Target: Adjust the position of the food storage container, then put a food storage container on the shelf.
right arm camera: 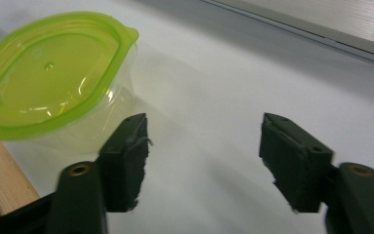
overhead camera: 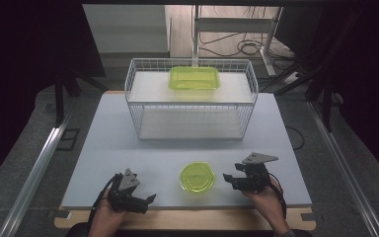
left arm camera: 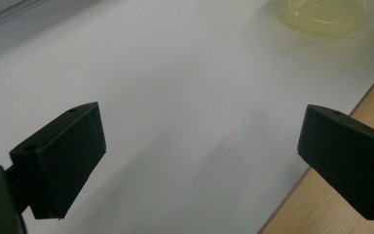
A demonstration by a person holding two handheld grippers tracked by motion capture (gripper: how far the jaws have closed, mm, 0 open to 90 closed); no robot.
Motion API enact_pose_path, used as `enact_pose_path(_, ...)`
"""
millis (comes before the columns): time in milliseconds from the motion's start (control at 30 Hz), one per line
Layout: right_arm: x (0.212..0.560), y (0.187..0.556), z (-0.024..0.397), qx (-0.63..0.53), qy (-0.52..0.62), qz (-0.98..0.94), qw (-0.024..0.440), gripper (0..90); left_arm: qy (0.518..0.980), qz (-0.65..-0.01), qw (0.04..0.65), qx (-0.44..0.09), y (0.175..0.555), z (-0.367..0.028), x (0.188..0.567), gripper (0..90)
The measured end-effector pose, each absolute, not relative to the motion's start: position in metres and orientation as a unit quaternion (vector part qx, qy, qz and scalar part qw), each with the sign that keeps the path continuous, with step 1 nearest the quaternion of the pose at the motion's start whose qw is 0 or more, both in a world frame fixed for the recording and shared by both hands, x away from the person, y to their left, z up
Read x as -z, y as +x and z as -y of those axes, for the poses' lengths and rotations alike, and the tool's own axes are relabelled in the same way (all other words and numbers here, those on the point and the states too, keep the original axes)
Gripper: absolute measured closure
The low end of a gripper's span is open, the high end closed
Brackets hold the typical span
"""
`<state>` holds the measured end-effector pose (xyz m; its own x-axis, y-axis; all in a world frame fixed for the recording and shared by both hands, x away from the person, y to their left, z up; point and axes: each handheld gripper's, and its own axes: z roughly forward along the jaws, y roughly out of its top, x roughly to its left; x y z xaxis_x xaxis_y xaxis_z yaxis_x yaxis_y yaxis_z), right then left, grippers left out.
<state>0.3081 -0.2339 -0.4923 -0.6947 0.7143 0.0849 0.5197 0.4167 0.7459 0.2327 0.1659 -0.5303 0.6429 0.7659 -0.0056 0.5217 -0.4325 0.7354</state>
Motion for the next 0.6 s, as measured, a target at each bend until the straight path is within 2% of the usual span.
enact_pose_path(400, 0.500, 0.299, 0.249, -0.399, 0.384, -0.826, 0.107, 13.6, 0.833, -0.381, 0.363, -0.172, 0.232, -0.164, 0.531, 3.1)
enact_pose_path(600, 0.501, 0.301, 0.247, -0.403, 0.379, -0.827, 0.097, 9.0, 0.832, -0.382, 0.365, -0.170, 0.233, -0.165, 0.532, 3.1)
